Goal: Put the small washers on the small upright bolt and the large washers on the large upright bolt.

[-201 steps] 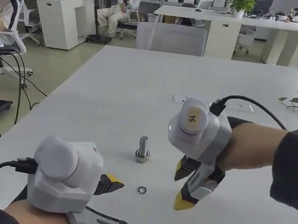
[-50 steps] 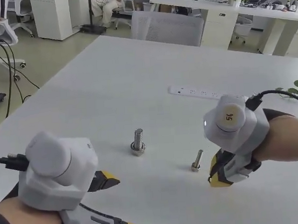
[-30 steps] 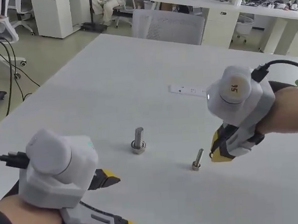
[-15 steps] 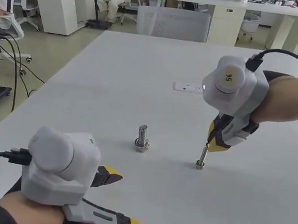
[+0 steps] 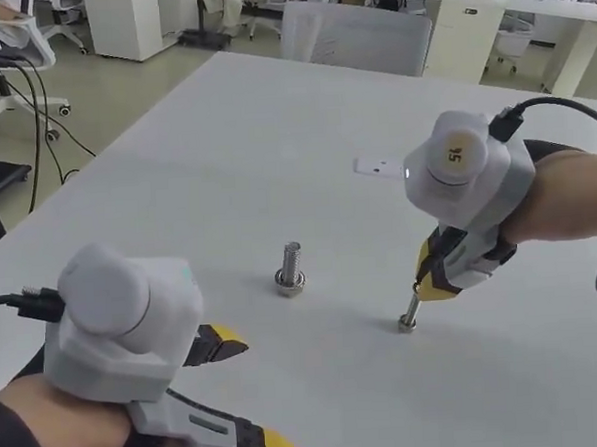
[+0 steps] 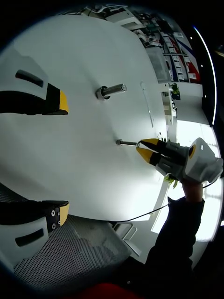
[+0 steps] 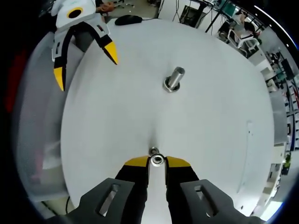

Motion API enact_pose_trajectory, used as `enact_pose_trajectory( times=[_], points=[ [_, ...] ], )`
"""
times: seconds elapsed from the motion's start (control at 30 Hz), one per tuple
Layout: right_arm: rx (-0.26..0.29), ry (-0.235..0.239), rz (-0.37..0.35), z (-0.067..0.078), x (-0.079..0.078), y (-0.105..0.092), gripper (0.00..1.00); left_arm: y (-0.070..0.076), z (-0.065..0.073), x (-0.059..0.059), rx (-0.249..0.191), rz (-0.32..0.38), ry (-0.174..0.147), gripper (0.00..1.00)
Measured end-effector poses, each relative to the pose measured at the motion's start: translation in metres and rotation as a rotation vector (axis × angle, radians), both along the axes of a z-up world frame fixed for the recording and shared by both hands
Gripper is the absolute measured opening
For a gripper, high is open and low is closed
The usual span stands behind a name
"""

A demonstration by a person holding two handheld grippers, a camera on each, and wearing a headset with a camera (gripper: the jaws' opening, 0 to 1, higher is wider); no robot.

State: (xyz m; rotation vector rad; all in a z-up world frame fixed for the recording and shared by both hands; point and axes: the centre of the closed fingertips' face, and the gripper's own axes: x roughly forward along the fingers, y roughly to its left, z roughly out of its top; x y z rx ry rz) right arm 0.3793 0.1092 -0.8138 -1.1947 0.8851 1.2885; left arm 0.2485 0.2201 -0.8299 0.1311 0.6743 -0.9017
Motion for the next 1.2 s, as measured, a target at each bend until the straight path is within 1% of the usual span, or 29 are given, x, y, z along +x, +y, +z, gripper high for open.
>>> enact_pose_trajectory(
  times=[0.13, 0.53, 0.77, 0.9, 1.2],
  points=[
    [-0.005, 0.005, 0.000, -0.003, 0.000, 0.000, 0.14, 0.000, -0.001, -0.001, 0.001, -0.002, 0.003, 0.74],
    [-0.008, 0.015, 0.000, -0.004, 0.000, 0.001, 0.14, 0.001, -0.001, -0.001, 0.001, 0.002, 0.006, 0.74],
    [-0.009, 0.024, -0.002, -0.008, -0.001, 0.001, 0.14, 0.002, -0.001, -0.001, 0.001, 0.003, 0.009, 0.74],
    [-0.010, 0.033, -0.006, -0.014, 0.002, 0.002, 0.14, 0.002, -0.001, -0.001, 0.003, 0.002, 0.011, 0.74],
    [-0.015, 0.052, -0.014, -0.025, 0.000, 0.001, 0.14, 0.003, -0.001, -0.001, 0.005, 0.005, 0.014, 0.74]
  ],
)
